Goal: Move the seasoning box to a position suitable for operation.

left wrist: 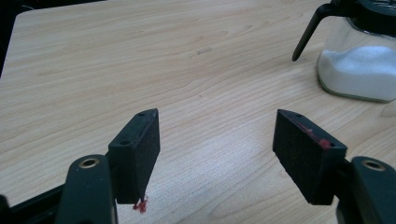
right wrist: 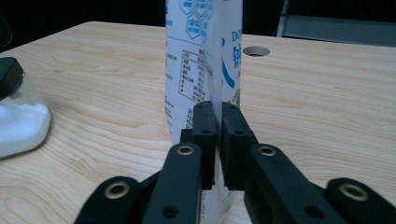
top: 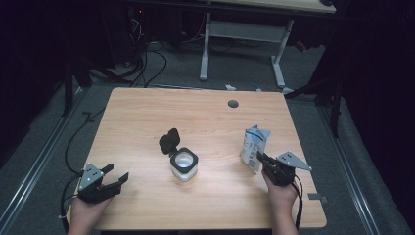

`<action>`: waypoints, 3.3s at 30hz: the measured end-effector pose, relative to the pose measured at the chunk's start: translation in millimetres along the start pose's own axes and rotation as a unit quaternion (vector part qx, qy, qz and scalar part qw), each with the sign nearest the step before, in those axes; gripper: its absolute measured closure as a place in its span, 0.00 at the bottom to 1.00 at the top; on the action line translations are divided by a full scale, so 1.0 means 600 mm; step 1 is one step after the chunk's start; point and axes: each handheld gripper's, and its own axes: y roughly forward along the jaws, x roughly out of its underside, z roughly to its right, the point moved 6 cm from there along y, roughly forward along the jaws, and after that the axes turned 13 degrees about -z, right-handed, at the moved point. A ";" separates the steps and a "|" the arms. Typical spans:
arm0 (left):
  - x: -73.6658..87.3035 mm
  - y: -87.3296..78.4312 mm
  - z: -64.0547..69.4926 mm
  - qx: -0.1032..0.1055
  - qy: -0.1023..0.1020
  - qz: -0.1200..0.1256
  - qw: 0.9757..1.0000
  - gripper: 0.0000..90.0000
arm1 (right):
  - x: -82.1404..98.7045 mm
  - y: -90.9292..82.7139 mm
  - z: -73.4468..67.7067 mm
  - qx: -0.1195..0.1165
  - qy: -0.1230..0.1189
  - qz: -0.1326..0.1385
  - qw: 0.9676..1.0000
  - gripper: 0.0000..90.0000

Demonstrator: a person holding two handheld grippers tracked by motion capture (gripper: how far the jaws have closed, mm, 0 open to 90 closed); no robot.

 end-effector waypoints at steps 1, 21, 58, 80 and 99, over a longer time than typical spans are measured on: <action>0.000 0.000 0.000 0.000 0.000 0.000 1.000 0.36 | 0.000 -0.001 0.000 0.002 0.000 0.000 1.000 0.91; -0.003 0.011 0.004 0.002 0.006 -0.006 1.000 0.35 | 0.012 0.009 -0.005 -0.006 0.008 -0.035 0.999 0.53; -0.020 0.060 0.039 0.047 0.012 -0.036 0.998 0.35 | 0.087 -0.044 -0.047 0.023 -0.012 -0.076 0.997 0.53; -0.019 0.062 0.061 0.049 -0.001 -0.034 0.998 0.39 | 0.071 -0.003 -0.111 -0.013 -0.047 -0.083 0.995 0.60; -0.024 0.057 0.085 0.044 0.004 -0.029 0.999 0.46 | 0.031 0.067 -0.186 -0.057 -0.085 -0.089 0.991 0.63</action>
